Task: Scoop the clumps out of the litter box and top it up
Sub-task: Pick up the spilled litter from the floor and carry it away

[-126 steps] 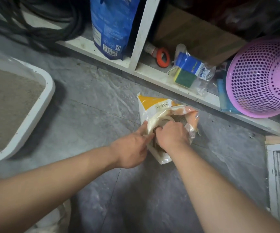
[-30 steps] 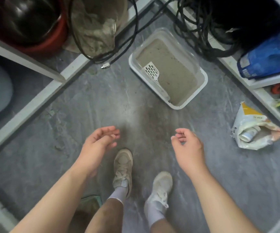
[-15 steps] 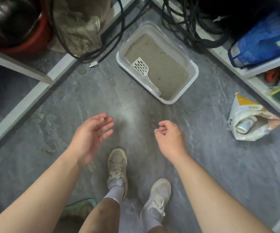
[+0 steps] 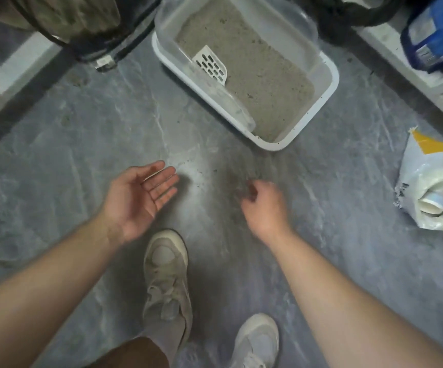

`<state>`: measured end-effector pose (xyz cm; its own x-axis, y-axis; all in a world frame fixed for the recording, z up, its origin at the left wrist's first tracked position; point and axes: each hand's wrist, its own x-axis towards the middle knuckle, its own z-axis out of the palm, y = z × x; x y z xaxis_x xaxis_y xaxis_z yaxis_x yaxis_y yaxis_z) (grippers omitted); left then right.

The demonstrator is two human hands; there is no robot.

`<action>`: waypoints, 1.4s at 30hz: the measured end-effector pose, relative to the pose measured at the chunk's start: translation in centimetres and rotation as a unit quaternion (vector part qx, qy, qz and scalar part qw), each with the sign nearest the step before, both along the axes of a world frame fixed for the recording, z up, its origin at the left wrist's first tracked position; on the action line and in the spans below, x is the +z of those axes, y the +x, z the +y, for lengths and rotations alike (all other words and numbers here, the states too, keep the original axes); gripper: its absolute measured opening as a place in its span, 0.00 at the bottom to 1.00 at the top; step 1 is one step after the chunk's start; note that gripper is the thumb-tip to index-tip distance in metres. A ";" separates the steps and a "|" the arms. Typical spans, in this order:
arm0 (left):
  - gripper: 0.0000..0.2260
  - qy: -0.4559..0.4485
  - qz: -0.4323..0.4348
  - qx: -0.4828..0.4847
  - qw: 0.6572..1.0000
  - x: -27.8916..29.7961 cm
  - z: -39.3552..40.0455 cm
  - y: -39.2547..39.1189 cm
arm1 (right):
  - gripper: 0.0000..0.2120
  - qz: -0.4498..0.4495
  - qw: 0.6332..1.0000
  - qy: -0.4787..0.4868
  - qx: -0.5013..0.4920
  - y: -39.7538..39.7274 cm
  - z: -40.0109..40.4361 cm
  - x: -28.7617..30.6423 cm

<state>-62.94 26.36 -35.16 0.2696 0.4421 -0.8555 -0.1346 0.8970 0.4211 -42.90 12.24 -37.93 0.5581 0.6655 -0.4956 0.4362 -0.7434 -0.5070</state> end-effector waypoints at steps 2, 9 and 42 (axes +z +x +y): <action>0.12 0.001 -0.022 0.010 1.000 -2.9 0.7 0.0 | 0.02 -0.004 1.000 0.003 0.020 0.2 0.8 -2.9; 0.18 -0.010 -0.098 0.071 0.993 -8.9 1.6 1.8 | 0.07 -0.055 0.983 -0.012 0.176 1.2 4.5 -8.4; 0.23 -0.036 -0.099 0.075 0.992 -13.4 0.8 2.2 | 0.07 -0.100 0.977 0.080 0.168 -2.3 7.3 -11.2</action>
<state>-60.75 27.20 -48.55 0.3716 0.4292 -0.8232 -0.3426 0.8875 0.3080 -45.24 19.59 -49.16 0.3693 0.8881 -0.2737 0.7448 -0.4590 -0.4844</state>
